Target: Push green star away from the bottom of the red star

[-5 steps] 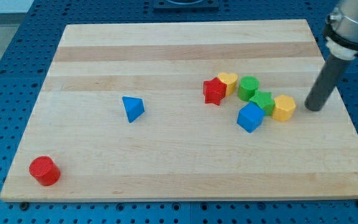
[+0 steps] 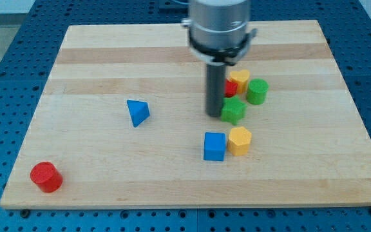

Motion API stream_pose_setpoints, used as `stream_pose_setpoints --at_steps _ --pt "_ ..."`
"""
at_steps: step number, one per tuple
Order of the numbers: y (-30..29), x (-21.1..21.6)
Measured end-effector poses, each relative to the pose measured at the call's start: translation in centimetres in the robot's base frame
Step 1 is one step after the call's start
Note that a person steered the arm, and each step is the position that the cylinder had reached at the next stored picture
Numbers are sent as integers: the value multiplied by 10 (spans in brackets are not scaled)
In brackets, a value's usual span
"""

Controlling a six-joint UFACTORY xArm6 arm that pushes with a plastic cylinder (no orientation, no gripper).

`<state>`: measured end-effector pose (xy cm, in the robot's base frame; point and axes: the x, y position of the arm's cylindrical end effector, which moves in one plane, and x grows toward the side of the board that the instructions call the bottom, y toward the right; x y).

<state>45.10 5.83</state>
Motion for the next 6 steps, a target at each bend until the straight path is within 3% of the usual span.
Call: stream_pose_setpoints --at_steps 2,3,4,6 --pt "115 6" --pt "127 26" --pt "106 39" --pt "-3 71"
